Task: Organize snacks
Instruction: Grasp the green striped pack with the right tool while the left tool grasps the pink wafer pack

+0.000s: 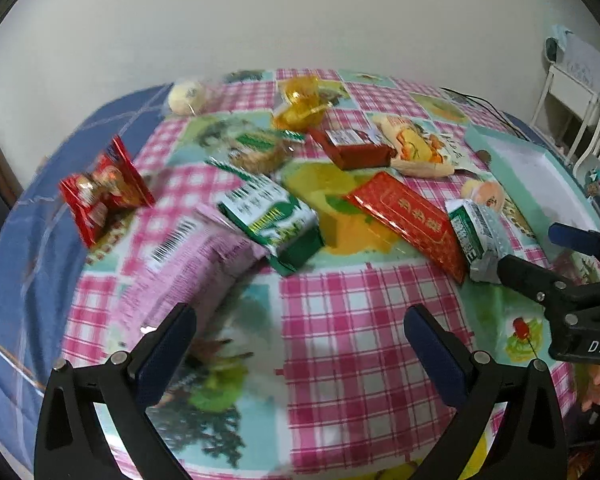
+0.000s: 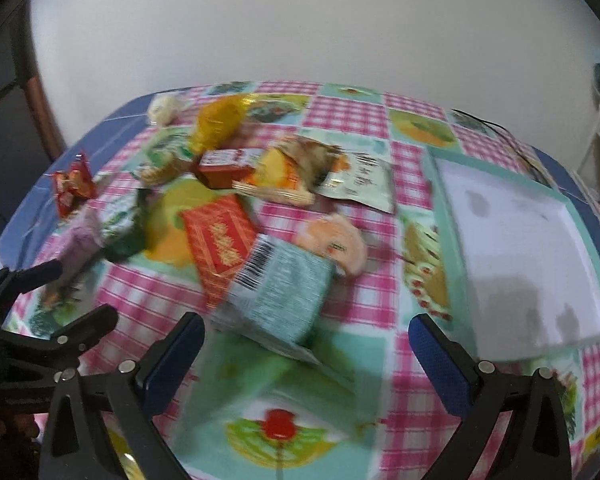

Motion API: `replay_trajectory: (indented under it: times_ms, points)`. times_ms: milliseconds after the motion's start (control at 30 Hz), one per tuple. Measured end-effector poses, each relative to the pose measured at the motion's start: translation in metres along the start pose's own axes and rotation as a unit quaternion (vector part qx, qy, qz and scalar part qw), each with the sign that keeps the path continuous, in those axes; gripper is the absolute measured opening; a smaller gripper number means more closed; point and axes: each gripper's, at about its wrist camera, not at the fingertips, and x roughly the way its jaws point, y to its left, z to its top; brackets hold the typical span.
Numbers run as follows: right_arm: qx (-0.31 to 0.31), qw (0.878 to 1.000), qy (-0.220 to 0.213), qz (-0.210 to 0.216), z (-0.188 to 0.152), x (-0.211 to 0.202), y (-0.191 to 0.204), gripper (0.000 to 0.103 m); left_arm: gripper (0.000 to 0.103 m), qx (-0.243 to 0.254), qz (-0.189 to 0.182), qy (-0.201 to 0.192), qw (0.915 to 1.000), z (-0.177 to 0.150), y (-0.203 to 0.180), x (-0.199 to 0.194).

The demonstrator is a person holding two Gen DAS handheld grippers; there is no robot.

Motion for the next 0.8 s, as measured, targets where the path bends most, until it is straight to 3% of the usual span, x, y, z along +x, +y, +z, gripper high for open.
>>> replay_trajectory:
  times_ms: [233,333,533,667,800]
  points:
    - [0.059,0.997,0.045,0.014,0.013,0.021,-0.001,0.099,0.103,-0.012,0.005,0.008,0.9999,0.016,0.027,-0.001]
    - [0.093,0.993,0.071,0.028,0.015,0.031,-0.007,0.087,0.103,-0.012,-0.002,0.024,0.9996,0.023,0.034,0.007]
    - [0.102,0.989,0.097,0.038,0.015,0.041,-0.007,0.063,0.103,-0.021,-0.002,0.038,0.9990,0.027,0.051,0.010]
    - [0.098,0.990,0.100,0.033,0.015,0.042,-0.007,0.059,0.103,-0.035,-0.010,0.032,0.9988,0.030,0.064,0.002]
    - [0.092,0.990,0.105,0.026,0.015,0.042,-0.007,0.058,0.103,-0.056,0.021,0.038,0.9975,0.038,0.079,0.009]
